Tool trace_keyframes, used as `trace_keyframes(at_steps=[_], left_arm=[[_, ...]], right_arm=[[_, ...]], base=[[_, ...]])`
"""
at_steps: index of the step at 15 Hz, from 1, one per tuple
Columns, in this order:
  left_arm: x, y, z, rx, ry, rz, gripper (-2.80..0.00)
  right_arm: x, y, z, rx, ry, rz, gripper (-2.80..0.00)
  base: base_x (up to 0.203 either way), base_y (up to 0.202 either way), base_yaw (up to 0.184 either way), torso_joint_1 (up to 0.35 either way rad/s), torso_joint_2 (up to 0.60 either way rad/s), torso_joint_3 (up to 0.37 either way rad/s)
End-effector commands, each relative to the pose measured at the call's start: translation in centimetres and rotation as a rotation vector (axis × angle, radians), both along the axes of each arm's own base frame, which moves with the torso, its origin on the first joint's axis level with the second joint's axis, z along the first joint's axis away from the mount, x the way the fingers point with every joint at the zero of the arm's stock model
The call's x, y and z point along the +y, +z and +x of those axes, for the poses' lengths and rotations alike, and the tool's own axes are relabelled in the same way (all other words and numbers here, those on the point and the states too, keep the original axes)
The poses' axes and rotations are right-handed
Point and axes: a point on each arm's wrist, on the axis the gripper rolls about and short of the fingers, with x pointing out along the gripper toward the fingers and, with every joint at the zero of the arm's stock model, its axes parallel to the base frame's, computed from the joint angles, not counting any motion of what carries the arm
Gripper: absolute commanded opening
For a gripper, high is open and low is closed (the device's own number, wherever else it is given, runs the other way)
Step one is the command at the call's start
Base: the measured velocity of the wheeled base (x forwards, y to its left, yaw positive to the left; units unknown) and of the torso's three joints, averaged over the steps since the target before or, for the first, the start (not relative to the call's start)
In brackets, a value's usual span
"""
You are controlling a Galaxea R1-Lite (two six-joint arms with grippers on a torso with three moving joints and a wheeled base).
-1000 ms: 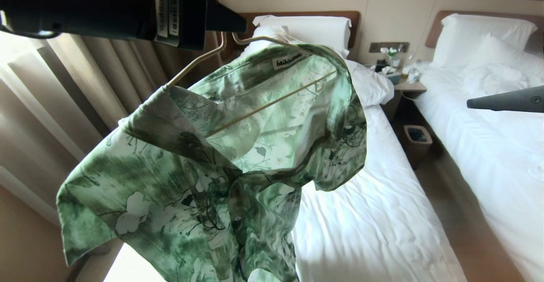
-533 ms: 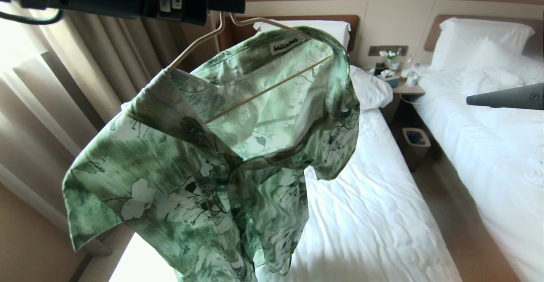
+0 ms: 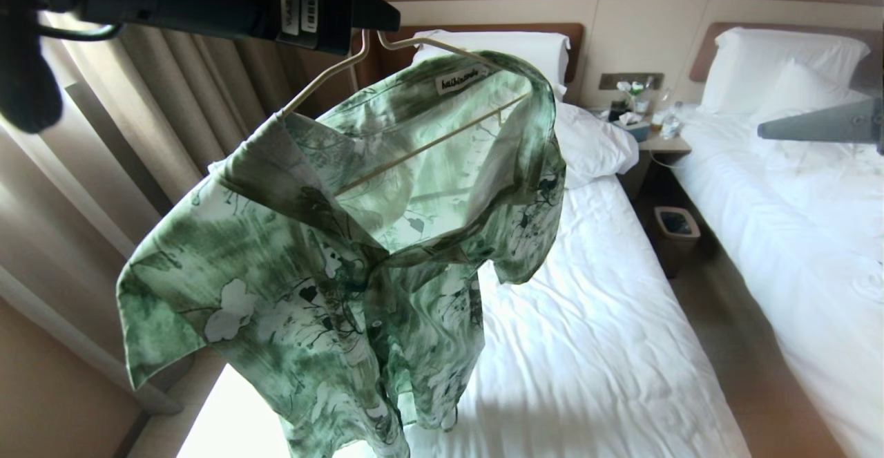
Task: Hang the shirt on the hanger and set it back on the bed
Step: Take the clothes hanger out of the clothes
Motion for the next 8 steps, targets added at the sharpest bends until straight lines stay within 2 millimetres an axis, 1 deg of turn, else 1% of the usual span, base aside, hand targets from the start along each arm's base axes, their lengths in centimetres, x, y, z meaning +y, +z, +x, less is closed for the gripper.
trace_keyframes(at_steps=[1, 3, 5, 8], left_arm=[[-0.1, -0.1, 0.1, 0.003, 0.002, 0.005, -2.80], [0.0, -0.1, 0.0, 0.002, 0.002, 0.004, -2.80], [0.0, 0.0, 0.0, 0.002, 0.002, 0.004, -2.80], [0.0, 0.0, 0.0, 0.002, 0.001, 0.004, -2.80]], right_arm=[[0.0, 0.9, 2.4, 0.060, -0.043, 0.100, -2.80], [-0.1, 1.6, 4.0, 0.094, -0.080, 0.171, -2.80], [0.2, 1.8, 4.2, 0.154, -0.076, 0.195, -2.80], [3.0, 1.2, 3.2, 0.217, 0.040, 0.168, -2.80]], base=[[0.000, 0.000, 0.000, 0.000, 0.00, 0.000], [0.000, 0.000, 0.000, 0.000, 0.00, 0.000], [0.000, 0.000, 0.000, 0.000, 0.00, 0.000], [0.000, 0.000, 0.000, 0.000, 0.00, 0.000]])
